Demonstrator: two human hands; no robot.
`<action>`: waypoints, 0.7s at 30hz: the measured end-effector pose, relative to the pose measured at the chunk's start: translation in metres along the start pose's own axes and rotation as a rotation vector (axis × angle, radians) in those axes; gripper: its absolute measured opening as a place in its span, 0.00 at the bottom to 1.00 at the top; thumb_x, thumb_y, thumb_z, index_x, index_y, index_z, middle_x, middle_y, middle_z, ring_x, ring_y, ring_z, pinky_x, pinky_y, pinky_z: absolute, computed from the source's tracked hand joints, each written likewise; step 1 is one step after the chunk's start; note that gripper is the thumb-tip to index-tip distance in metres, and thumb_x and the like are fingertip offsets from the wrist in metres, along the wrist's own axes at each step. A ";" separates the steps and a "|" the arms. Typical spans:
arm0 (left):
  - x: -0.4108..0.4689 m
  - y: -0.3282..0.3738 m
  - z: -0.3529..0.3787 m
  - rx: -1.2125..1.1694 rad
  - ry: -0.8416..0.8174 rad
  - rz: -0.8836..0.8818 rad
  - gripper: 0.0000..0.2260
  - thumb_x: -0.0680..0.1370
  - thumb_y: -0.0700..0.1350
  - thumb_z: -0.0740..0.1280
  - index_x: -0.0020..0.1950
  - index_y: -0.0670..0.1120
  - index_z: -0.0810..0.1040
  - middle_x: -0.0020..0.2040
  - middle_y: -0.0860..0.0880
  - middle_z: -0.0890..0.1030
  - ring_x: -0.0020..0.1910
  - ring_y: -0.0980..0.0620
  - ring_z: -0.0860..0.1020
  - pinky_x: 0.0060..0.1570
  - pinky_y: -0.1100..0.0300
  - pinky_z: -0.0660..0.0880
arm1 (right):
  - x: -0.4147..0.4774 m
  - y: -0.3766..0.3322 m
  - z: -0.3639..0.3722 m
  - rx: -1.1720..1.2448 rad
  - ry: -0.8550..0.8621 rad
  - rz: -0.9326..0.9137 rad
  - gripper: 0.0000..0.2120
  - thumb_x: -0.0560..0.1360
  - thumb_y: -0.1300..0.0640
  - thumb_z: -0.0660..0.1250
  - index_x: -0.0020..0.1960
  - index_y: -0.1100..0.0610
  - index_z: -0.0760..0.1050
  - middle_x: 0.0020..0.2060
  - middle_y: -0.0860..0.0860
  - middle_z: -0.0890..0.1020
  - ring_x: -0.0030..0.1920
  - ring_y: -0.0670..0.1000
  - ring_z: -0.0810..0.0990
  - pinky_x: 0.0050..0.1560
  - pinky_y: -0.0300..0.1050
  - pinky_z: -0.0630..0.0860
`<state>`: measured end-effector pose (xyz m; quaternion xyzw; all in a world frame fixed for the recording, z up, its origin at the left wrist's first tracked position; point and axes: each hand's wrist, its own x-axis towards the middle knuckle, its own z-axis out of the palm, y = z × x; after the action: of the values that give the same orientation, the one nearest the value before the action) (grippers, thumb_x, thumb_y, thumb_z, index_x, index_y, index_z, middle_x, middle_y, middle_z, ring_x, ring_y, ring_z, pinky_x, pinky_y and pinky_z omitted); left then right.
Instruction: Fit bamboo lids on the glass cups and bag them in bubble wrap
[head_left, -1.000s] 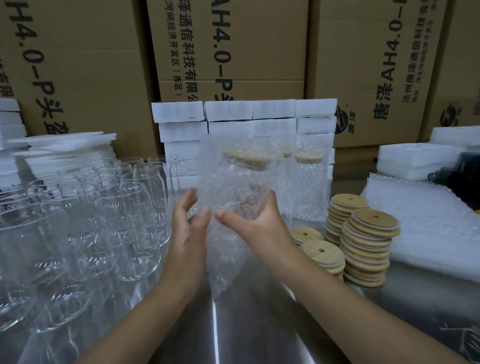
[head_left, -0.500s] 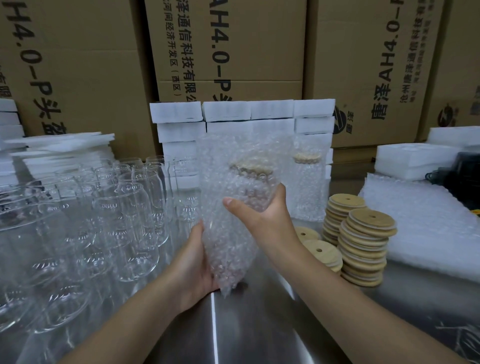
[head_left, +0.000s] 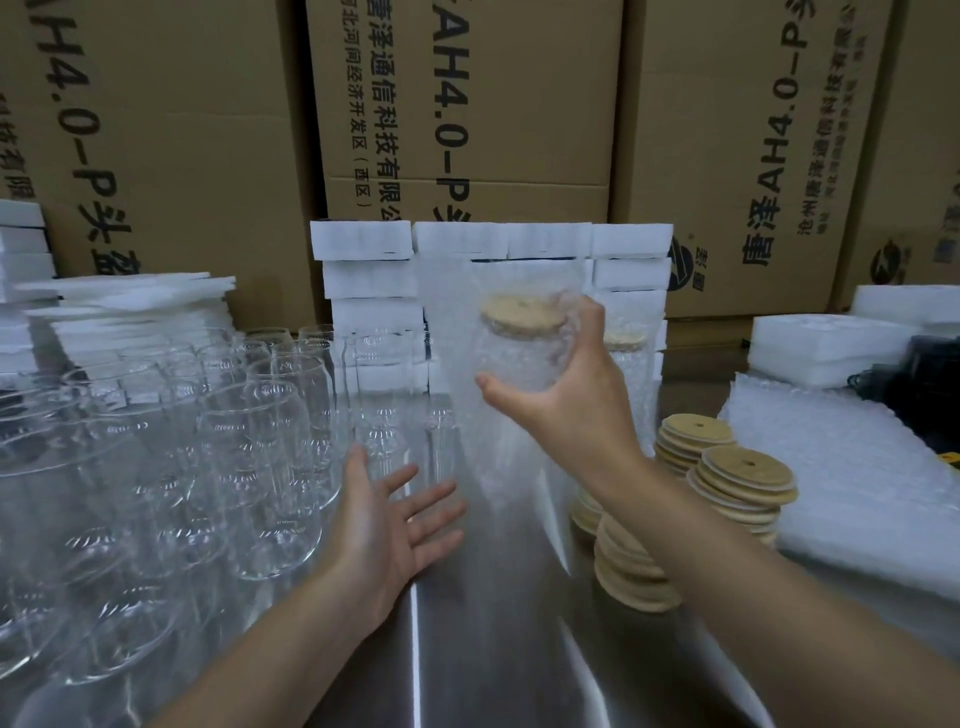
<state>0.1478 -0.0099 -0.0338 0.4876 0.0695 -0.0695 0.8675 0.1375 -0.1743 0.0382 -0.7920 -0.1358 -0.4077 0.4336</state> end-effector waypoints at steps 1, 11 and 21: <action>0.000 0.001 0.000 0.010 0.005 0.010 0.30 0.79 0.68 0.48 0.64 0.46 0.71 0.47 0.41 0.84 0.40 0.46 0.84 0.35 0.53 0.77 | 0.009 0.003 -0.004 -0.041 0.007 0.003 0.35 0.64 0.44 0.77 0.60 0.44 0.57 0.55 0.44 0.73 0.54 0.48 0.75 0.51 0.44 0.73; -0.013 0.010 0.006 0.035 -0.026 0.024 0.30 0.80 0.66 0.47 0.60 0.45 0.74 0.48 0.41 0.81 0.39 0.46 0.78 0.36 0.52 0.77 | 0.058 0.050 -0.023 -0.433 -0.063 0.374 0.35 0.68 0.43 0.74 0.52 0.50 0.48 0.45 0.52 0.72 0.36 0.51 0.74 0.31 0.46 0.71; -0.020 0.012 0.010 0.108 -0.109 0.020 0.31 0.80 0.66 0.45 0.59 0.45 0.75 0.48 0.41 0.80 0.35 0.47 0.76 0.33 0.55 0.76 | 0.047 0.070 -0.015 -0.526 -0.141 0.423 0.31 0.70 0.48 0.73 0.57 0.56 0.54 0.45 0.56 0.72 0.34 0.53 0.72 0.26 0.44 0.63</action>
<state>0.1310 -0.0110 -0.0151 0.5300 0.0135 -0.0909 0.8430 0.1993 -0.2335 0.0383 -0.9136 0.1115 -0.2740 0.2789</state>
